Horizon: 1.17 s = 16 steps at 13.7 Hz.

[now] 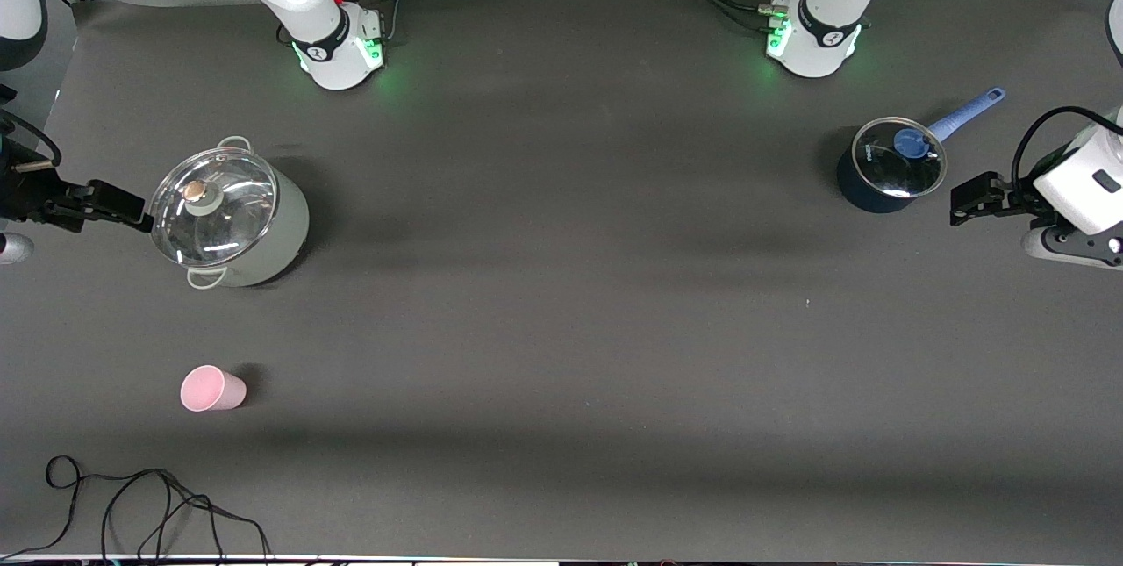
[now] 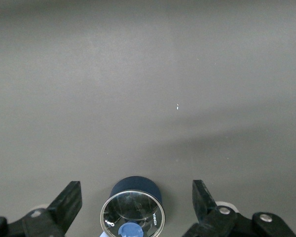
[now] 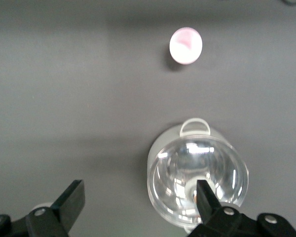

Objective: Transfer pink cup from left to right arm

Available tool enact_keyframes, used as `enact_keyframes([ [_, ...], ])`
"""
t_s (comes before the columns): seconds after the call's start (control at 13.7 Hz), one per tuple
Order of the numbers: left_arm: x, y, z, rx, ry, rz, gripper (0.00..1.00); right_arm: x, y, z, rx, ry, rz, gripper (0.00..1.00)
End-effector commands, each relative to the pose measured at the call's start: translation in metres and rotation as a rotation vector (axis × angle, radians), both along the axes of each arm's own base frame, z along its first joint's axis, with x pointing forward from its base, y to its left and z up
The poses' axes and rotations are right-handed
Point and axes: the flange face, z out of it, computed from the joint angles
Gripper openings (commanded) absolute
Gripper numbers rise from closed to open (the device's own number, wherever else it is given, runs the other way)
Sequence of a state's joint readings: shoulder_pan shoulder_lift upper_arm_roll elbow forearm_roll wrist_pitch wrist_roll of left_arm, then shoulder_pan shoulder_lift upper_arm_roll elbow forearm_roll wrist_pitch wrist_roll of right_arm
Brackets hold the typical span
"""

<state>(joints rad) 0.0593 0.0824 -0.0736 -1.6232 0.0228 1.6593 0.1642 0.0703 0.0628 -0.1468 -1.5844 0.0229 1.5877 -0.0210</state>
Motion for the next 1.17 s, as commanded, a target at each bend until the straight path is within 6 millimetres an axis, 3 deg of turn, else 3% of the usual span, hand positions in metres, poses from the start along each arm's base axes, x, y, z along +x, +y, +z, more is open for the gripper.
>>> enact_keyframes([
  [0.0, -0.0019, -0.0013, 0.0026, -0.005, 0.007, 0.006, 1.0, -0.0124, 0.0021, 0.0092, 0.021, 0.005, 0.01, 1.0],
  [1.1, -0.0013, 0.0005, 0.0018, -0.005, 0.008, 0.0, 1.0, -0.0124, 0.0014, 0.013, 0.018, 0.005, 0.078, 1.0],
])
